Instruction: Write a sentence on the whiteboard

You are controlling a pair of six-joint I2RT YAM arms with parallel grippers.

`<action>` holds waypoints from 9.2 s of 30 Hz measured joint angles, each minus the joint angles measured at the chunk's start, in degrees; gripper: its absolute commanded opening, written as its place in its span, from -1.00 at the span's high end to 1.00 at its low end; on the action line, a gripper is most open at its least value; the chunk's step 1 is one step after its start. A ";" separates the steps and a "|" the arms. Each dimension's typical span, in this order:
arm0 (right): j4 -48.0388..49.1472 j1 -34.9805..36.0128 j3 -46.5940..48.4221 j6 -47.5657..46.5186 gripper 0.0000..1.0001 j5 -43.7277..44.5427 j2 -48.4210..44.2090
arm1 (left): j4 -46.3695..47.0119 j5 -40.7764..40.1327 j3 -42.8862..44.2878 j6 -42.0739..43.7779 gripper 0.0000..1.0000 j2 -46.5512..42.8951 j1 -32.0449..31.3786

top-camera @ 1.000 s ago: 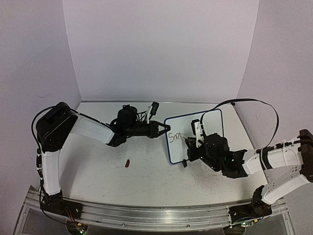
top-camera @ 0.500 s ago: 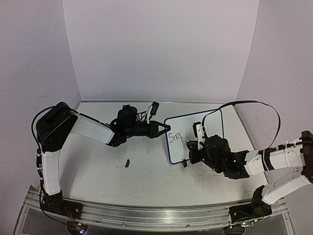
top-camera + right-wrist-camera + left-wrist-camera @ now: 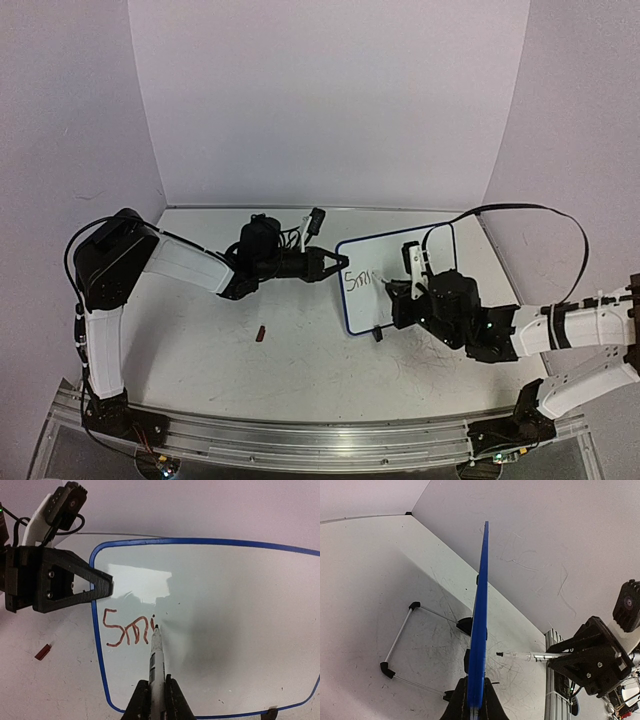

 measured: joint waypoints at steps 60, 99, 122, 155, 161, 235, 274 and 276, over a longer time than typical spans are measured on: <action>0.01 -1.22 0.32 1.92 1.00 -1.40 3.37 | -0.08 0.00 0.00 0.06 1.00 0.00 0.02; 0.41 -0.37 -1.71 3.54 1.00 -0.84 1.00 | -0.60 0.01 -0.02 0.37 1.00 -0.31 0.00; 0.34 -0.48 -0.78 3.69 1.00 2.96 3.07 | -0.74 -0.02 -0.02 0.65 1.00 -0.33 0.02; 1.45 -1.13 -0.44 3.64 1.00 -0.05 3.71 | -0.96 -0.07 -0.02 0.83 1.00 -0.40 0.02; 0.28 -1.11 -0.44 4.79 1.00 -0.91 3.42 | -1.00 -0.11 -0.08 0.90 1.00 -0.50 0.00; -18.48 -0.47 4.00 11.16 1.00 -2.32 -11.47 | -1.02 -0.52 -0.76 1.32 1.00 -1.18 -0.11; -7.85 -5.96 -0.49 -0.08 1.00 -4.69 -8.17 | -3.66 0.87 0.20 3.21 1.00 -1.18 0.51; -7.07 -5.96 -0.85 -0.18 1.00 -4.90 -8.17 | -4.57 1.45 0.70 3.65 1.00 -1.21 0.69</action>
